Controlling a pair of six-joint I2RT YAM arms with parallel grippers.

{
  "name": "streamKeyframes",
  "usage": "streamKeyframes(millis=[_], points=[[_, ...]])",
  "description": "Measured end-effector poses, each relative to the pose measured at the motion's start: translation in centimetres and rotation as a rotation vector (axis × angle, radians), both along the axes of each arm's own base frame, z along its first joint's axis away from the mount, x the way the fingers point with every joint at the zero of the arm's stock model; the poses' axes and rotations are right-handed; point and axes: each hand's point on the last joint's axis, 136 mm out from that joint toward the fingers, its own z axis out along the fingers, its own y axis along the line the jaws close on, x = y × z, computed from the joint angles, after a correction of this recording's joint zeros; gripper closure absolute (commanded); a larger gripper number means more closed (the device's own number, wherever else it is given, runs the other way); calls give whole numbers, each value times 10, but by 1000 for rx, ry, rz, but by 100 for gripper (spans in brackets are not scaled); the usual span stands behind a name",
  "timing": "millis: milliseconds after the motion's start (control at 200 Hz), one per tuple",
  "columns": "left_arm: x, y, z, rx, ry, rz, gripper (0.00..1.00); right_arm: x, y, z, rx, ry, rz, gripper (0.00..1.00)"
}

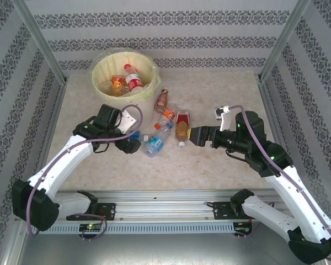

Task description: Put the plastic bottles in the bin

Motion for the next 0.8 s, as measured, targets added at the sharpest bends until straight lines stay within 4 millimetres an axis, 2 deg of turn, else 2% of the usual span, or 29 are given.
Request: streamKeyframes(millis=[160,535,799], points=[[11,5,-19,96,2,-21,0,-2,-1,-2,2,1,-2,2],[21,11,-66,310,63,-88,0,-4,-2,-7,0,8,-2,2],[37,21,-86,453,41,-95,0,-5,-3,-9,-1,9,-2,2]])
